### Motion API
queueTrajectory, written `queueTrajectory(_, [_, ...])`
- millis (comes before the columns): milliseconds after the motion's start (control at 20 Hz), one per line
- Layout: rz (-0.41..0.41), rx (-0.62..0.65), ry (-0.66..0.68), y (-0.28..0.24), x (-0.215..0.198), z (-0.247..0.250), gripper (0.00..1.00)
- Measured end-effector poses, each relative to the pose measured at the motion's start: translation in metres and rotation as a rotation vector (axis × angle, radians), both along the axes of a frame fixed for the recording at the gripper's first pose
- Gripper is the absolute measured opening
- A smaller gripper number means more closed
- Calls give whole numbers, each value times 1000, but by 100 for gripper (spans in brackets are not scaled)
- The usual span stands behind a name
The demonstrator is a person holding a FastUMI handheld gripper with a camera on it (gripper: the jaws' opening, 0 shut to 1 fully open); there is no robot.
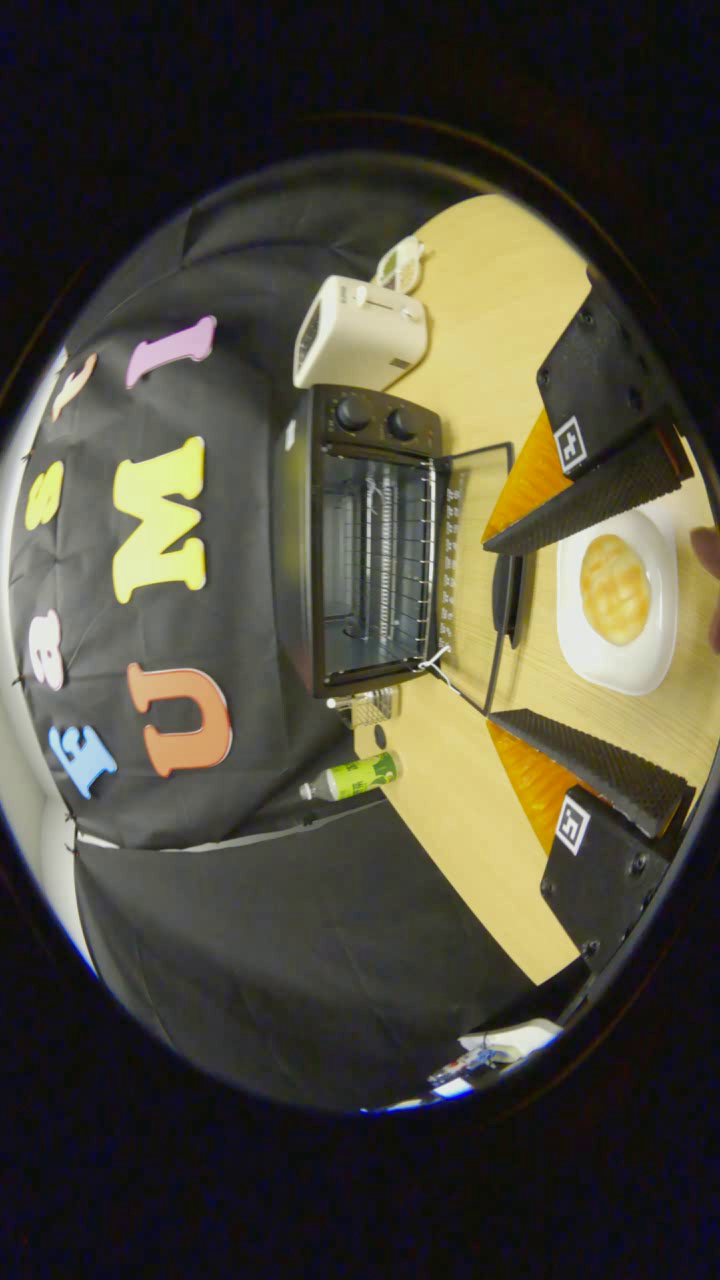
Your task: Open the toaster oven, put the food inside, and close the toaster oven door.
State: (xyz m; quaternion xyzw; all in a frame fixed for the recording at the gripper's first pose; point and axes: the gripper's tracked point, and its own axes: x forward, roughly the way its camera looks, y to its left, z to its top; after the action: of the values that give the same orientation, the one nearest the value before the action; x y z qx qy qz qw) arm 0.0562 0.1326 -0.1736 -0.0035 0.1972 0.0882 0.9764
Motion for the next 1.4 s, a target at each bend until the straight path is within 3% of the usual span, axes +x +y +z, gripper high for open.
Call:
queueTrajectory(300, [15, 13, -64, -5, -28, -8, 100])
queueTrajectory(750, [-27, -13, 70, -14, -51, -93, 100])
queueTrajectory(1100, [-111, 16, 178, -27, -46, -121, 100])
queueTrajectory(1400, [-116, 41, 261, -25, -47, -143, 100])
